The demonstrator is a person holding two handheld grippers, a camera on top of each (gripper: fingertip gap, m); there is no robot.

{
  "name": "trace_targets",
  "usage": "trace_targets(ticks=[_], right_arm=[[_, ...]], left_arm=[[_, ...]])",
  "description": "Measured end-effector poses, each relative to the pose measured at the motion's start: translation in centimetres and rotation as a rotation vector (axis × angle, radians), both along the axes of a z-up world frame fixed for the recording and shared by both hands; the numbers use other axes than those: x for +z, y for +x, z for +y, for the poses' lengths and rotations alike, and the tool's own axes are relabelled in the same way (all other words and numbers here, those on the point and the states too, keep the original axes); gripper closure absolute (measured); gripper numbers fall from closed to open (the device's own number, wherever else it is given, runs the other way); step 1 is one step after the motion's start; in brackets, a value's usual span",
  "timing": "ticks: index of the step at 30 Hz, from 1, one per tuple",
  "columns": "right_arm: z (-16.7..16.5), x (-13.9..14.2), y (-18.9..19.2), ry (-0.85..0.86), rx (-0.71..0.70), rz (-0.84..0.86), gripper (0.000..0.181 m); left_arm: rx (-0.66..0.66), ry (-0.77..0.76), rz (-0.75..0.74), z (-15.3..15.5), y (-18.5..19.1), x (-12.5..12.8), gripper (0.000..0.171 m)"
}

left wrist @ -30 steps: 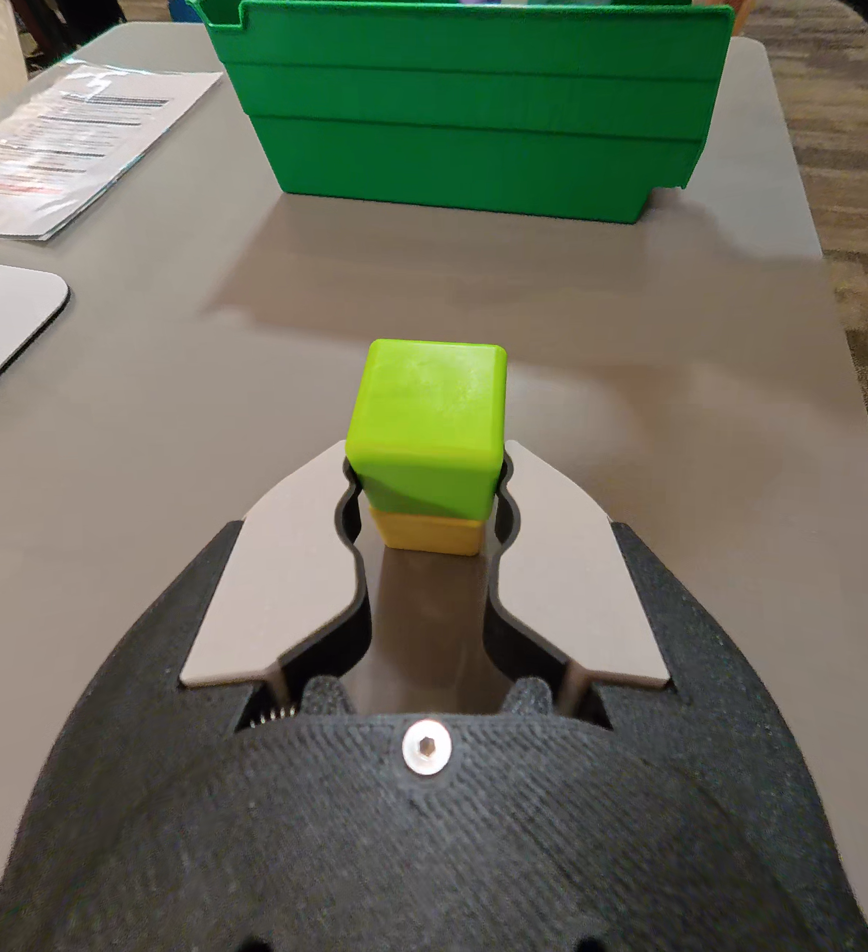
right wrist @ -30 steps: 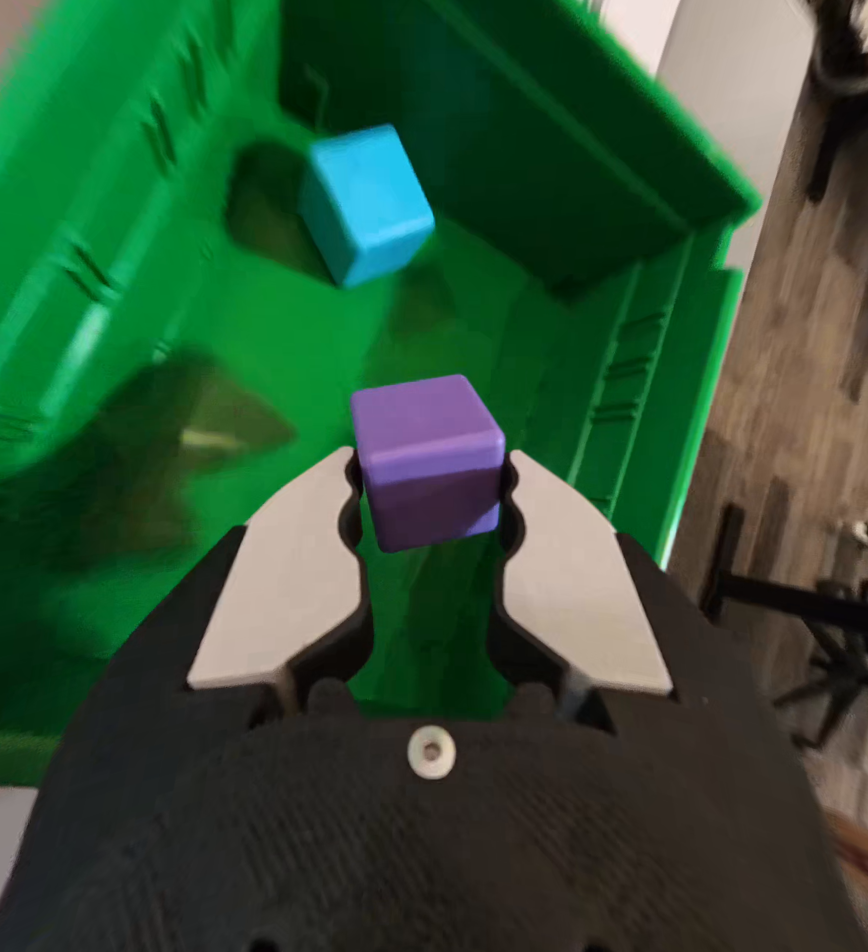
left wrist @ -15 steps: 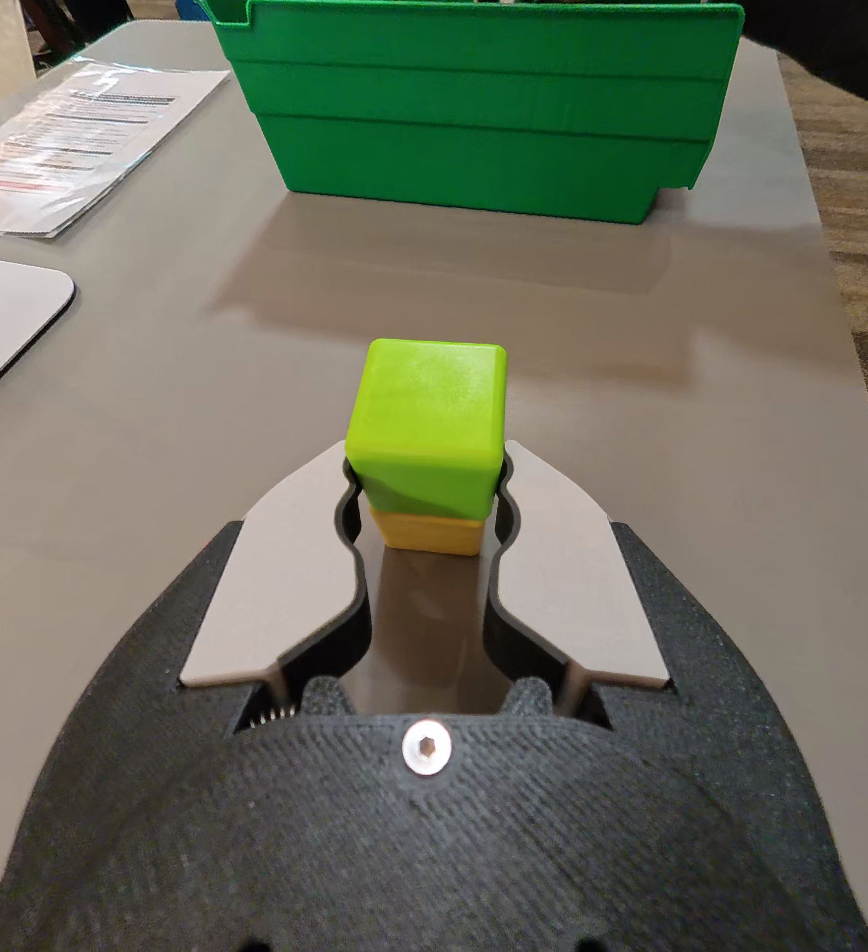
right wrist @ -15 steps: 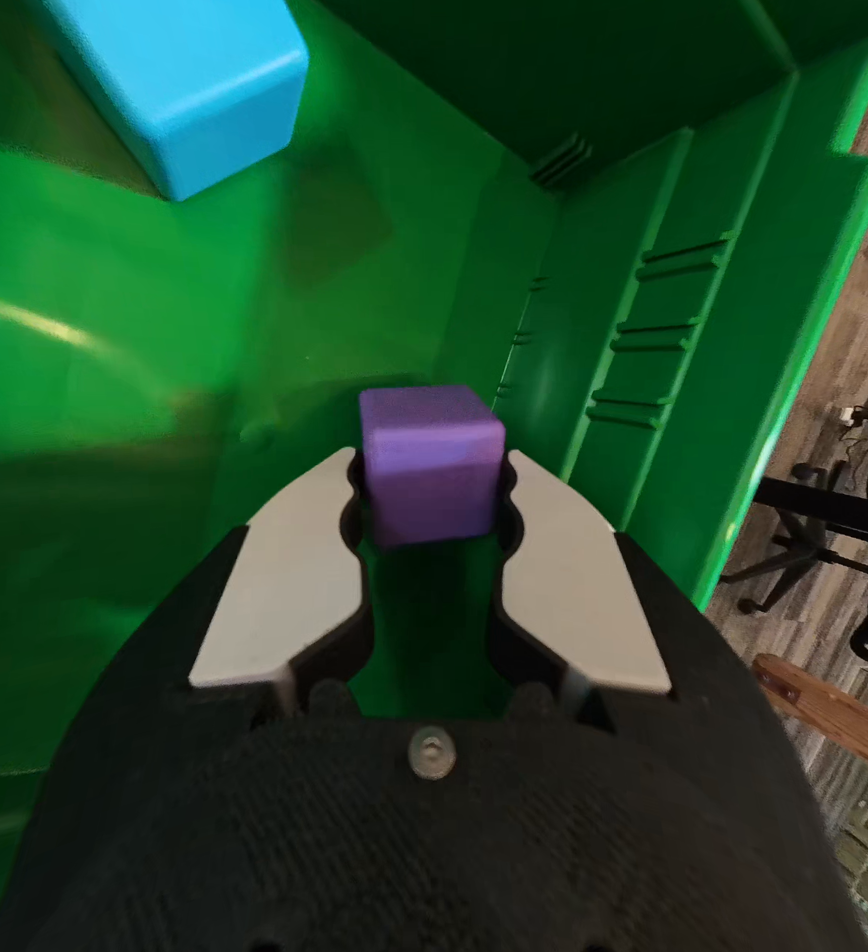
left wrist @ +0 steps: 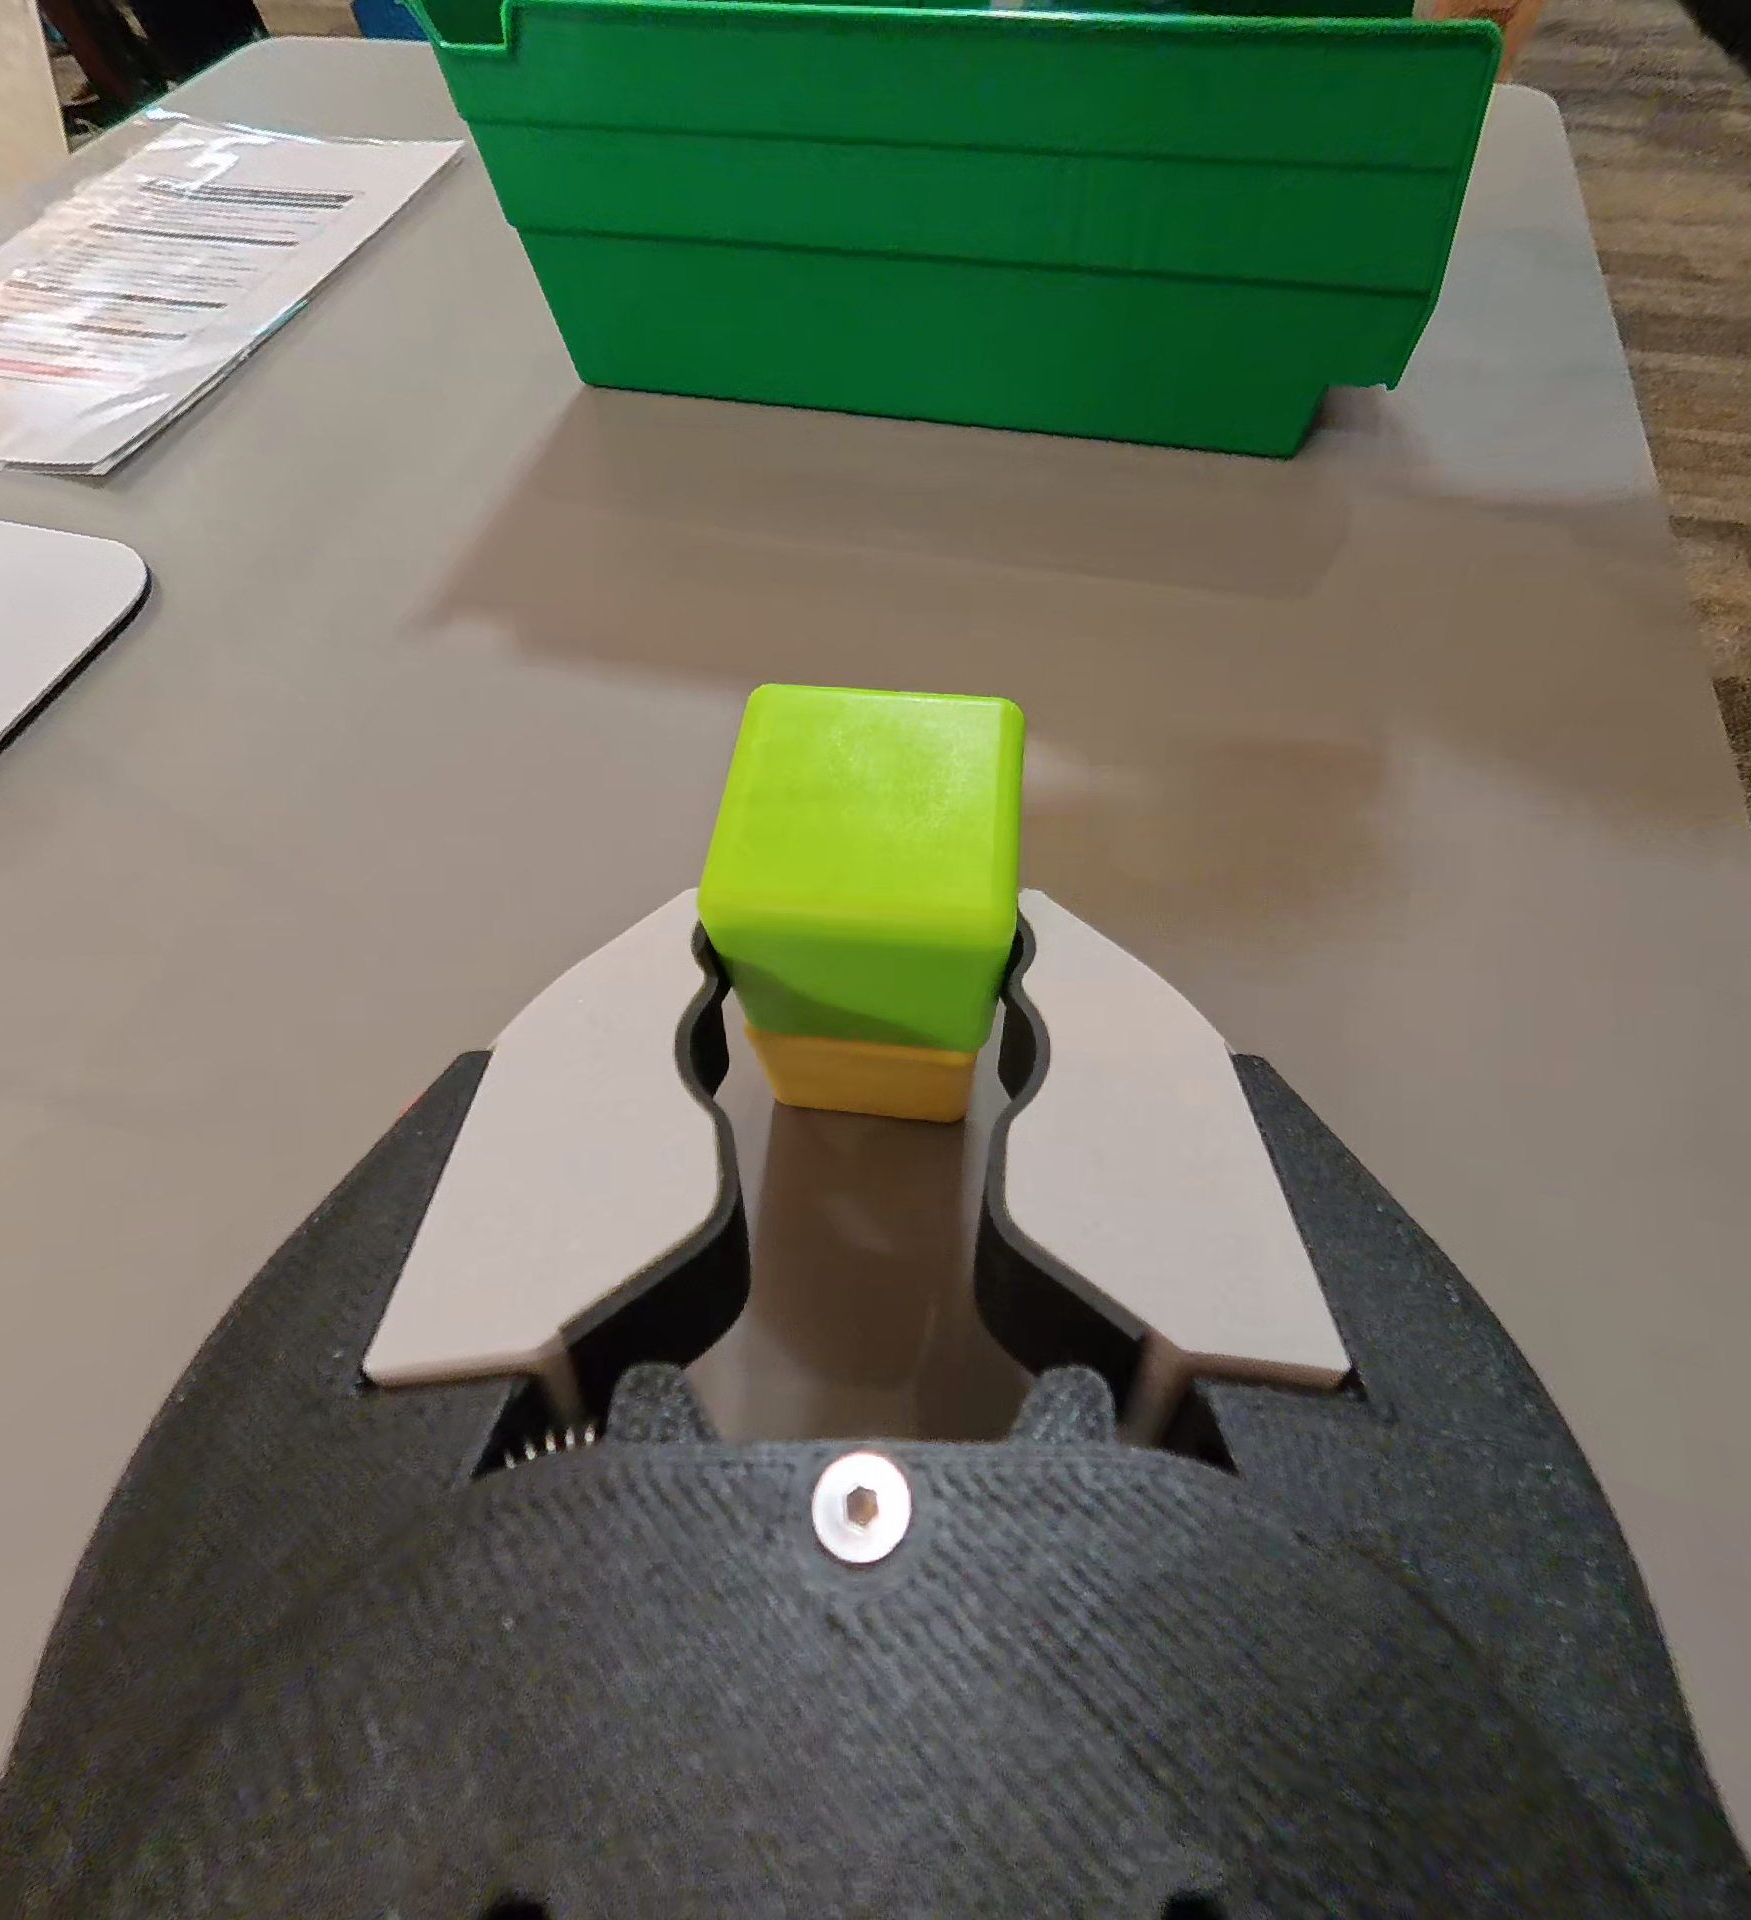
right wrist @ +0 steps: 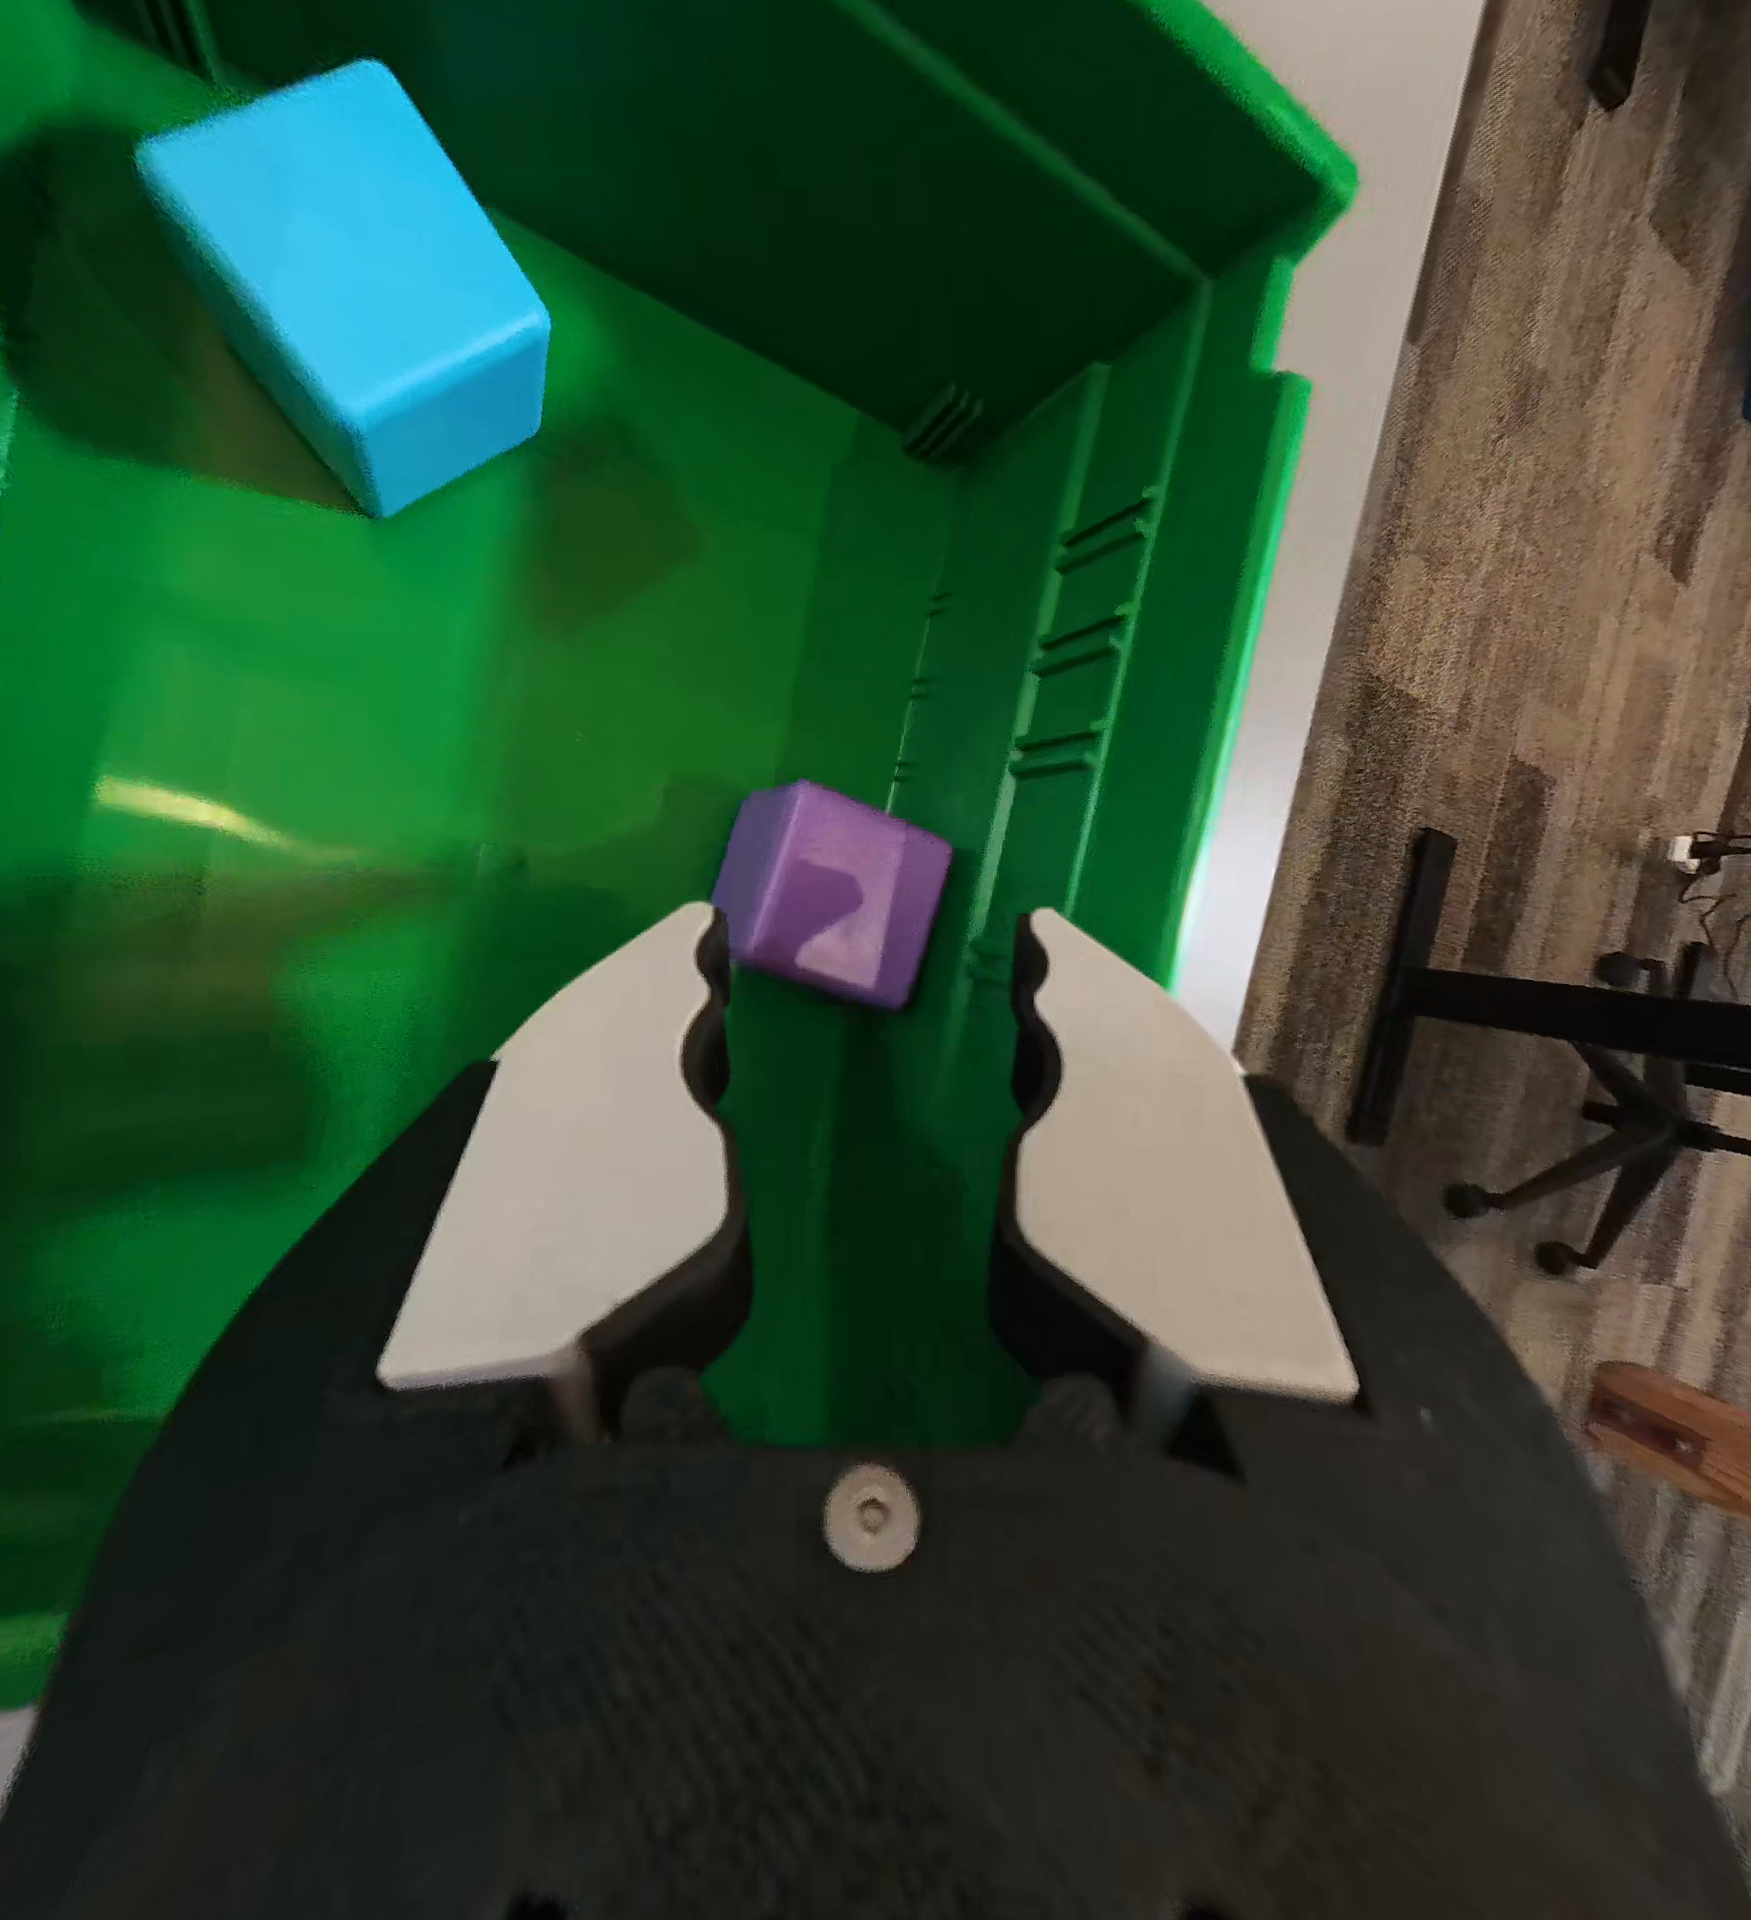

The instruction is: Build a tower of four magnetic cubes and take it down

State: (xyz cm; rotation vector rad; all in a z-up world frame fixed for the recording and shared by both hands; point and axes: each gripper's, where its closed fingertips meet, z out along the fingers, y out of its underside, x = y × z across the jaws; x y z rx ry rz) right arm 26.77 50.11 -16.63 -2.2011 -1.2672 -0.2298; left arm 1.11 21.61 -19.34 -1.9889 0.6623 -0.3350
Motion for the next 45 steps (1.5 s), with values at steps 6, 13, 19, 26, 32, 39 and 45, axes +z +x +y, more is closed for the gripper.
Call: trace_targets(ticks=[6, 13, 19, 26, 32, 39, 45], right_arm=[[-2.5, -1.7, 0.8, -0.115, 0.032, -0.069, 0.163], [-0.8, -4.1, 1.4, -0.029, 0.023, -0.258, 0.180], [-1.4, -3.0, 1.4, -0.026, 0.029, -0.255, 0.167], [-8.0, 5.5, -9.2, 0.006, 0.368, 0.244, 0.119], [-22.4, 11.3, -20.6, -0.105, 0.885, 0.703, 0.115], [-29.0, 5.2, -26.2, -0.345, 0.967, 0.771, 0.102], [-27.8, 1.3, -26.7, -0.372, 0.924, 0.748, 0.100]], left_arm=[[0.000, -0.001, -0.001, 0.0, 0.0, 0.0, 0.122], [0.004, 0.005, 0.006, 0.0, 0.0, 0.0, 0.122], [0.005, 0.010, -0.004, 0.0, -0.1, 0.2, 0.106], [-0.010, -0.118, -0.052, -0.7, -0.3, -0.9, 0.085], [0.025, -0.191, -0.049, -0.5, -0.8, -1.9, 0.086], [0.014, -0.277, 0.049, -0.9, -0.2, -3.7, 0.089], [-0.019, -0.301, 0.079, -1.1, 0.2, -4.2, 0.104]])
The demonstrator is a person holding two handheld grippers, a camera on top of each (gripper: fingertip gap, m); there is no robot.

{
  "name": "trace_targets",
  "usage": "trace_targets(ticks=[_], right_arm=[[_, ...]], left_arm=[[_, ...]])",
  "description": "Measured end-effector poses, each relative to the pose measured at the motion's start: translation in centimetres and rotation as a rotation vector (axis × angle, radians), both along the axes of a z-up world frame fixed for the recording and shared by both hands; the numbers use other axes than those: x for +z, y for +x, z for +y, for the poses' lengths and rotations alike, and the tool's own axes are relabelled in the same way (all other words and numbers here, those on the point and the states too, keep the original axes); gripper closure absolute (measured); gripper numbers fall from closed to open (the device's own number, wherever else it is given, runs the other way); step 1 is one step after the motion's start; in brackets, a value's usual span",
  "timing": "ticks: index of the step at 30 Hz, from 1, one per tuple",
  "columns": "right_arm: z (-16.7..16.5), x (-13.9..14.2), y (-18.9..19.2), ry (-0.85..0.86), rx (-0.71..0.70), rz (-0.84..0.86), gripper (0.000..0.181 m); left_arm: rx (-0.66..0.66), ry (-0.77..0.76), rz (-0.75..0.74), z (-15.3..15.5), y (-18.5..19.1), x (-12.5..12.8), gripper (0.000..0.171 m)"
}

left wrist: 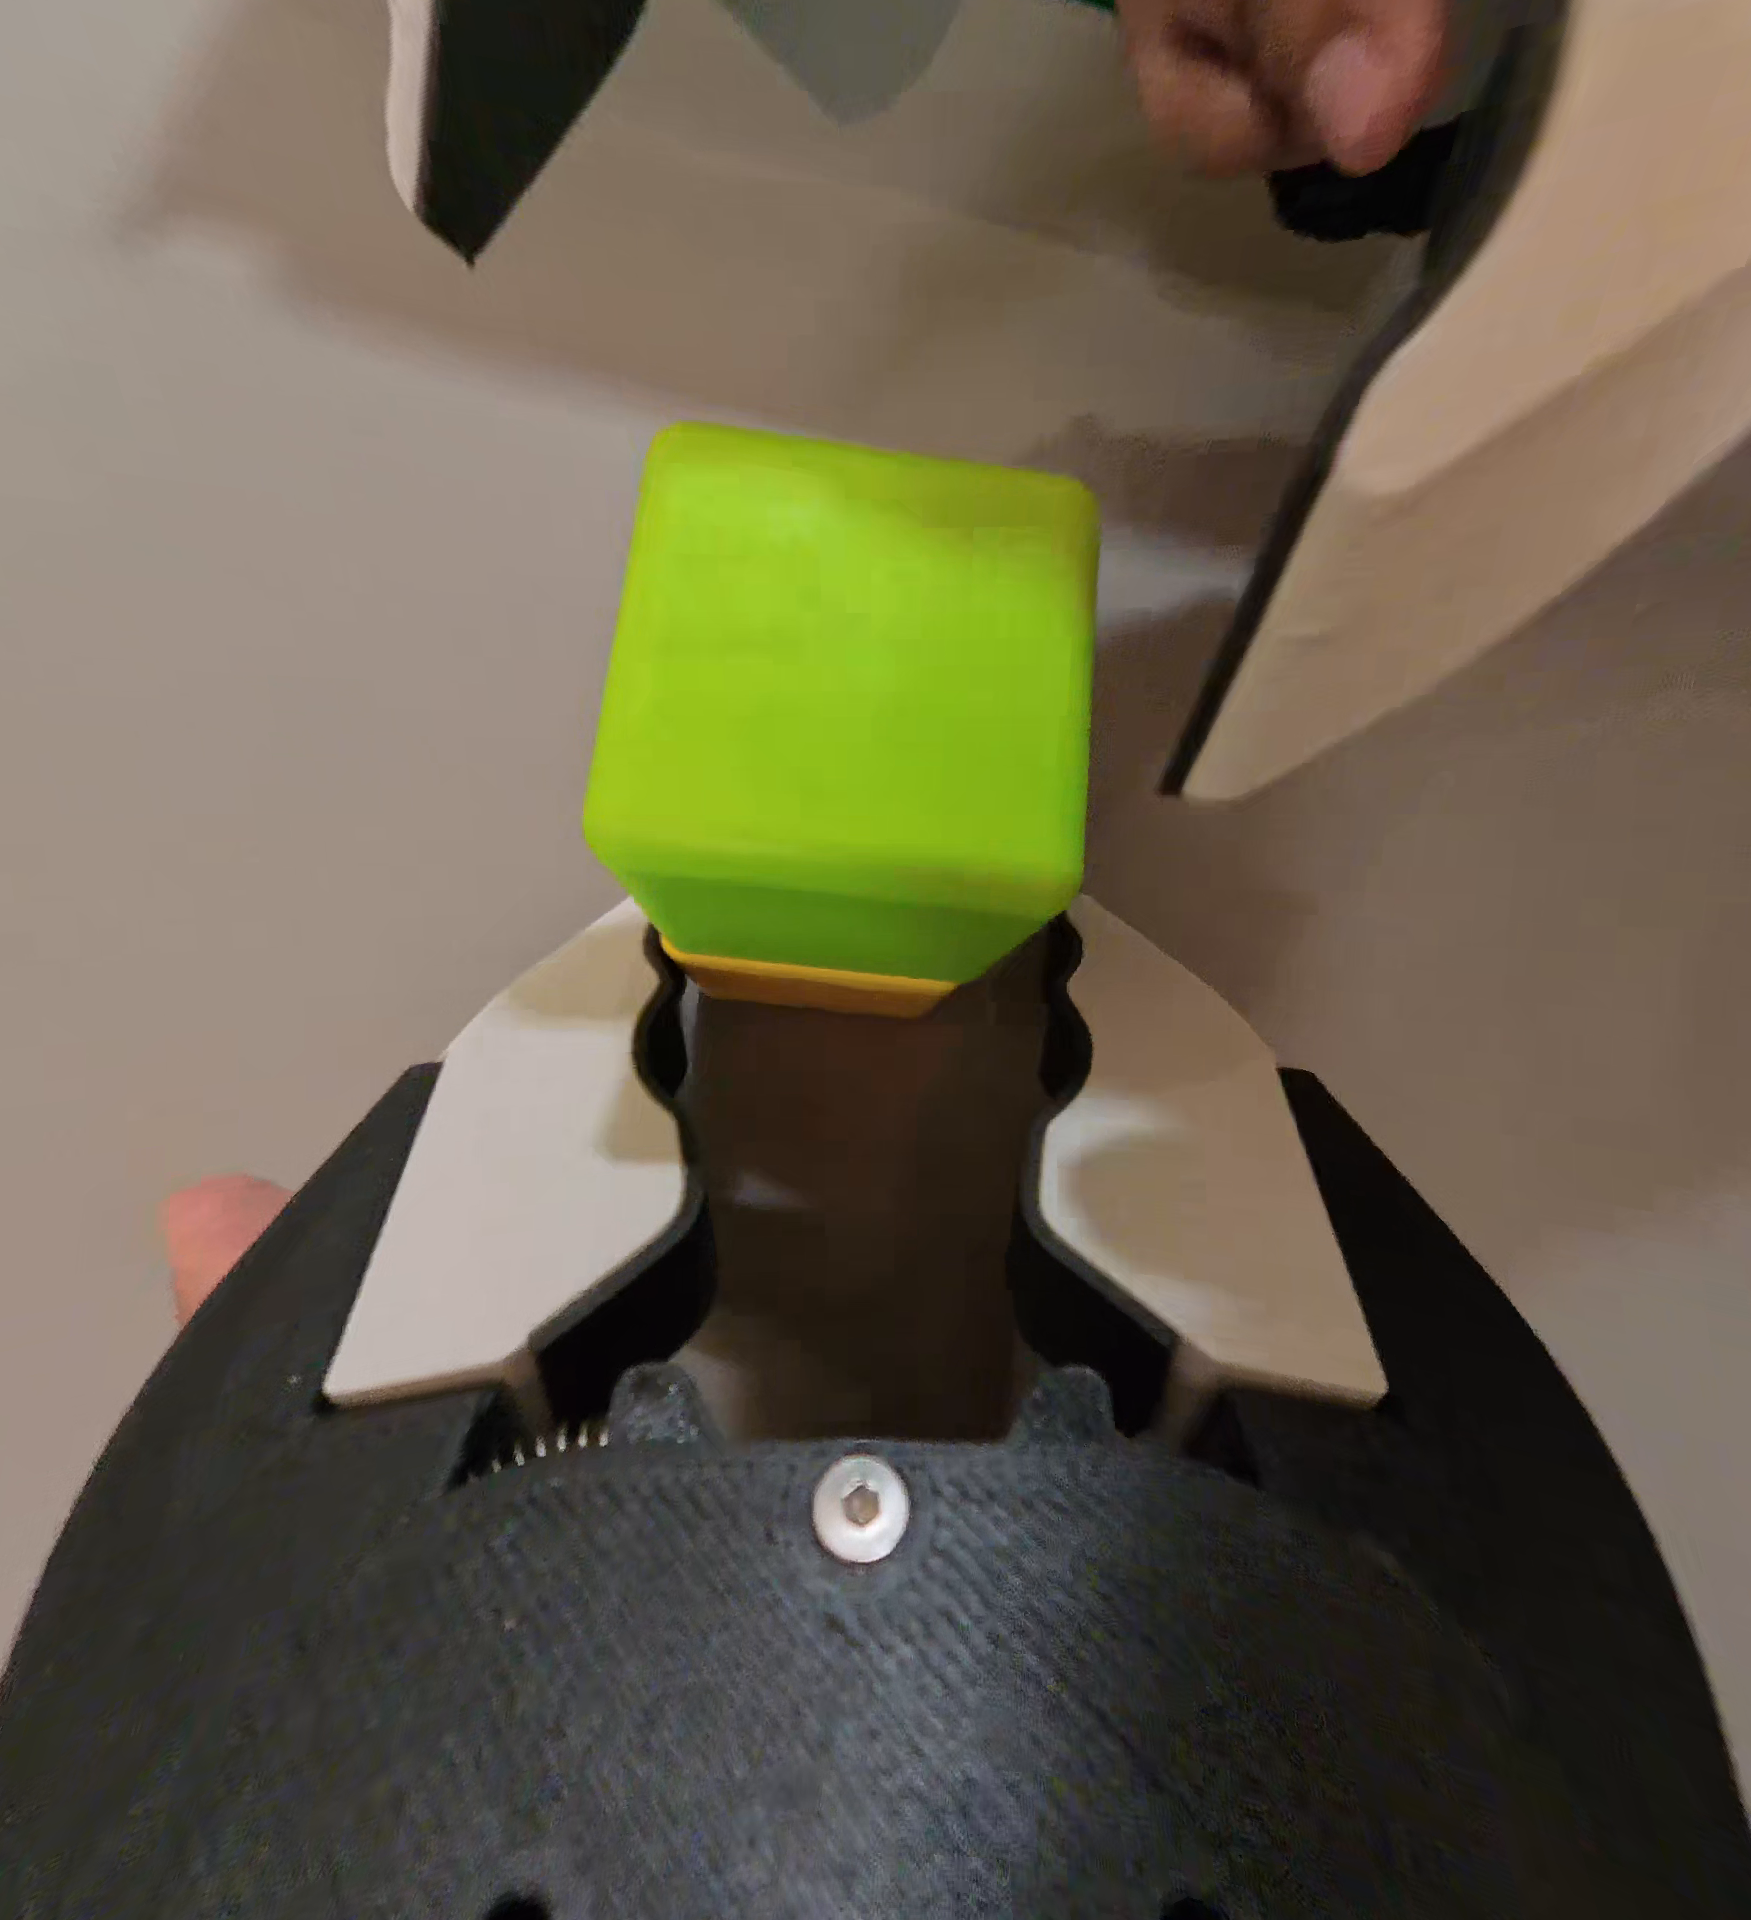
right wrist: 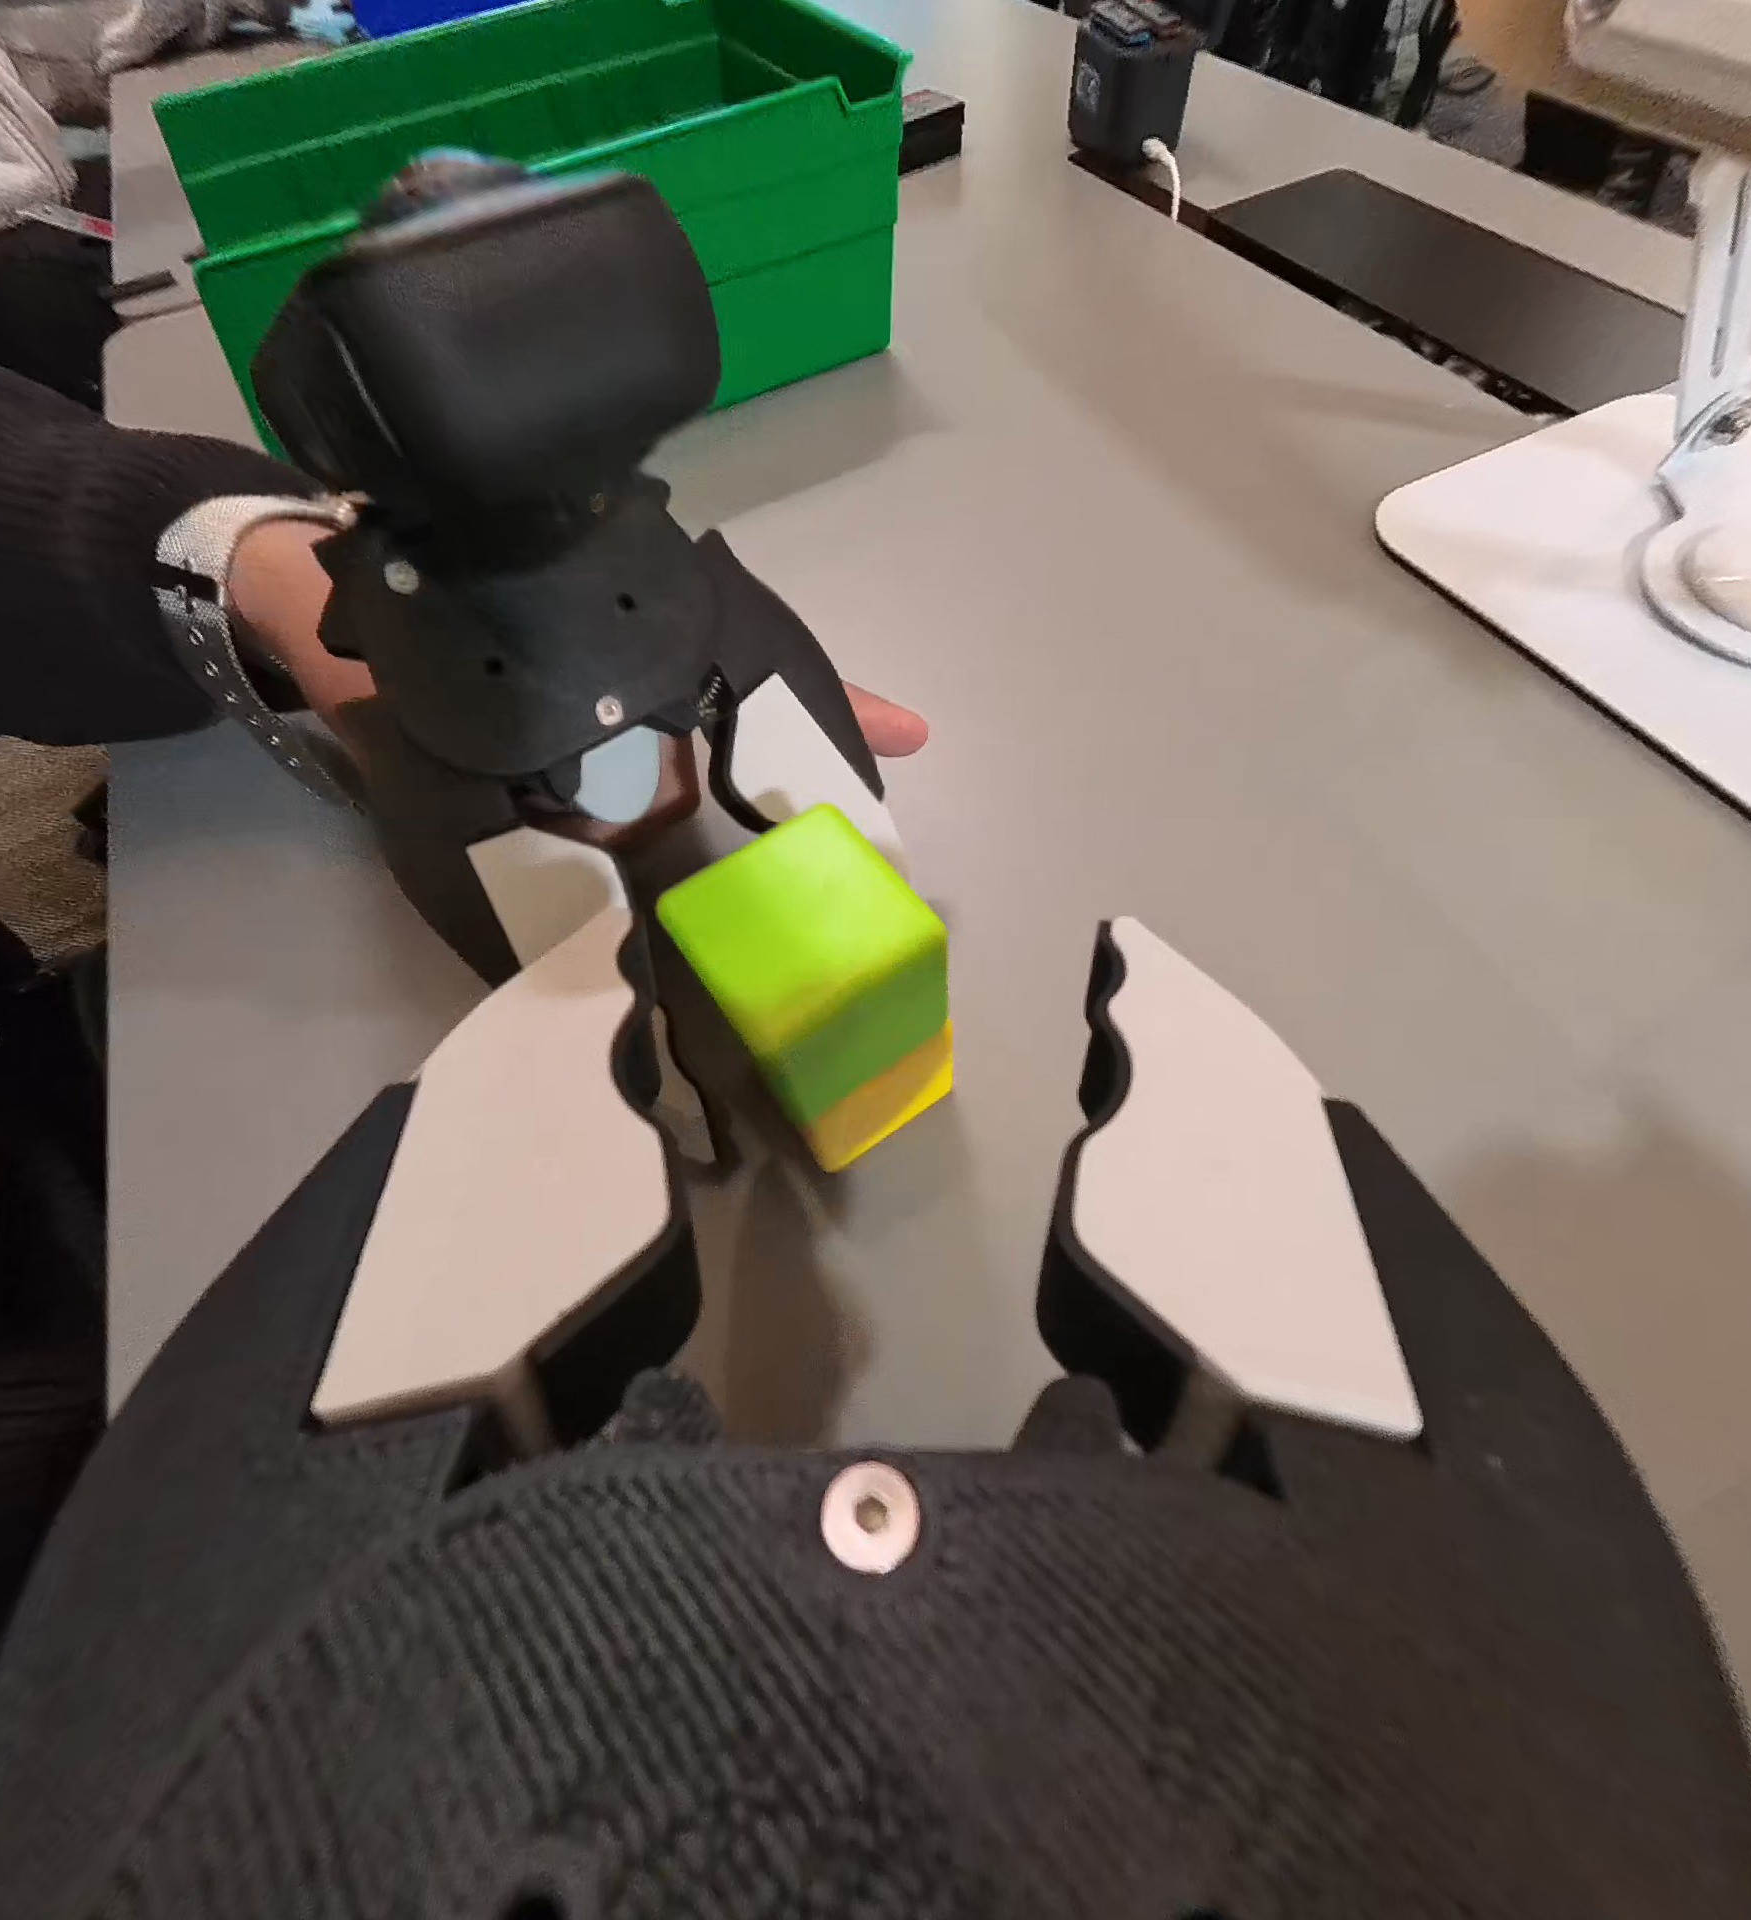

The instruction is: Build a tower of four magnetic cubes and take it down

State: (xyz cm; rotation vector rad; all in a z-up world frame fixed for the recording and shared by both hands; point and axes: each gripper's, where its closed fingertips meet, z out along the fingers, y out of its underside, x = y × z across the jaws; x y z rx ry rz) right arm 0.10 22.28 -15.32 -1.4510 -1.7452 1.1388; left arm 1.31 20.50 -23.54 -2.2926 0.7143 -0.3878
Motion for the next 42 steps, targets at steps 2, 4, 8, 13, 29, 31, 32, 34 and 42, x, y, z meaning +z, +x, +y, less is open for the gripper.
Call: trace_targets(ticks=[2, 4, 8, 13, 29, 31, 32, 34, 42], right_arm=[[0.1, -0.4, 0.0, -0.024, 0.003, 0.020, 0.100], [0.0, -0.7, -0.1, -0.055, 0.024, 0.044, 0.100], [-0.9, -1.1, -0.3, -0.105, 0.077, 0.062, 0.100], [-1.6, -1.9, -0.4, -0.044, 0.108, 0.060, 0.107], [0.7, 0.2, -0.8, 0.035, -0.031, 0.163, 0.129], [1.1, 2.3, -0.4, 0.021, -0.057, 0.196, 0.129], [1.3, 3.4, -0.1, 0.030, -0.066, 0.207, 0.129], [1.7, 5.6, 0.9, 0.090, -0.067, 0.223, 0.129], [9.9, 10.9, 9.7, 0.309, -0.195, 0.106, 0.129]], left_arm=[[0.005, 0.000, -0.008, 0.1, -0.1, 0.1, 0.107], [0.007, -0.007, -0.022, 0.2, -0.1, 0.1, 0.108], [0.008, -0.021, -0.056, 0.6, 0.0, 0.2, 0.109], [0.004, -0.018, -0.065, 0.6, 0.0, 0.3, 0.116], [-0.052, 0.008, -0.030, 0.2, 0.2, 0.3, 0.122], [-0.053, 0.013, -0.020, 0.2, 0.2, 0.3, 0.122], [-0.054, 0.015, -0.017, 0.2, 0.3, 0.3, 0.122], [-0.053, 0.018, -0.012, 0.2, 0.3, 0.3, 0.122], [-0.051, 0.024, -0.001, 0.2, 0.2, 0.2, 0.122]])
